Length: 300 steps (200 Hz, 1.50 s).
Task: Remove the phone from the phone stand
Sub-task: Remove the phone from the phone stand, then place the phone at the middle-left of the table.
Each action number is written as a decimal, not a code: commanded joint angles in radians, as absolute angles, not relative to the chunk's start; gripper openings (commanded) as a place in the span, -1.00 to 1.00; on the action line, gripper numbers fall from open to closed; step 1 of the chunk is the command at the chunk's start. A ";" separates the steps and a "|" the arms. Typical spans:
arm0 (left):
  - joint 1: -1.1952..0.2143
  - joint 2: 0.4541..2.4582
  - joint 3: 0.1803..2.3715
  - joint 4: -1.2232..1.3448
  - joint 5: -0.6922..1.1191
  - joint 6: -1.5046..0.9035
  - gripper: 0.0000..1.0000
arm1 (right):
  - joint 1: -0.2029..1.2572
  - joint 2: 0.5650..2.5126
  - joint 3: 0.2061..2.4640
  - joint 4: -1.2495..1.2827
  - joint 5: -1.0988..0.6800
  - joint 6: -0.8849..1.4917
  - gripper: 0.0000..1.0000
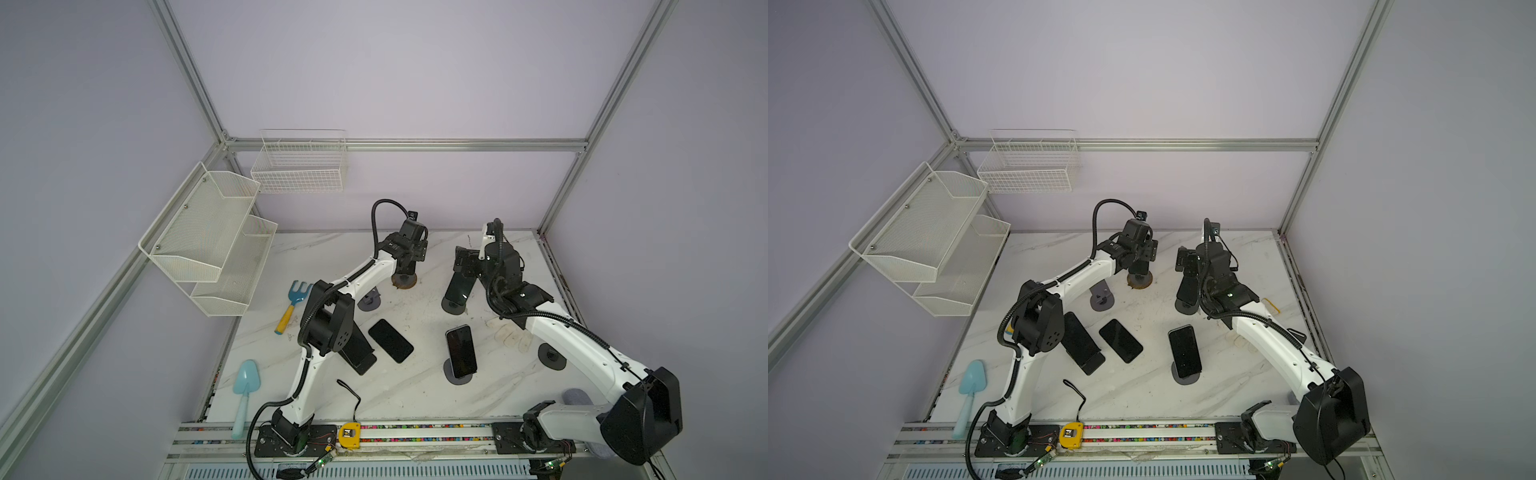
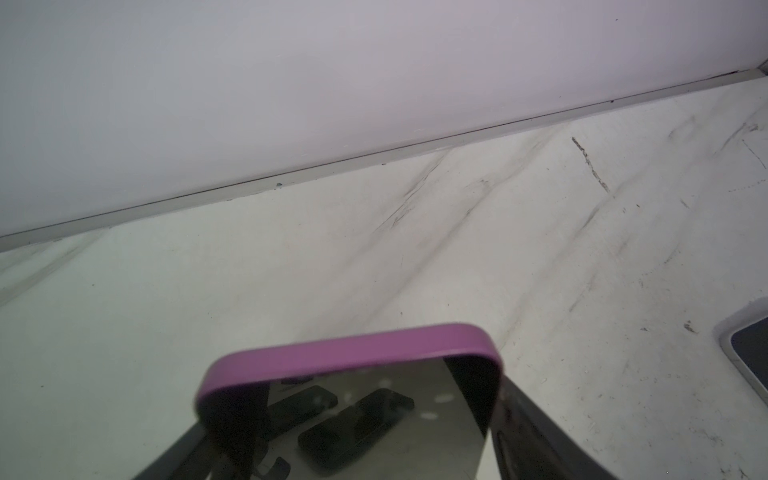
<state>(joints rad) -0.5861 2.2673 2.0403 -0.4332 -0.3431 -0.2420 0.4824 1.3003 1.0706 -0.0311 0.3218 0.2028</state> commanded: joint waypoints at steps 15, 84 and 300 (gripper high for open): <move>-0.592 2.222 2.093 -0.393 -0.334 -0.220 0.49 | 0.477 1.273 1.058 -0.018 0.306 0.226 0.95; -0.592 2.185 2.086 -0.390 -0.307 -0.220 0.42 | 0.478 1.255 1.051 -0.009 0.310 0.226 0.95; -0.591 1.802 1.773 -0.322 -0.357 -0.114 0.40 | 0.477 1.285 1.062 -0.026 0.301 0.236 0.95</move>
<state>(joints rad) -0.5896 1.9015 1.8420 -0.4091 -0.2859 -0.1791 0.4824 1.2816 1.0561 -0.0330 0.3000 0.2176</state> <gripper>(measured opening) 0.715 0.974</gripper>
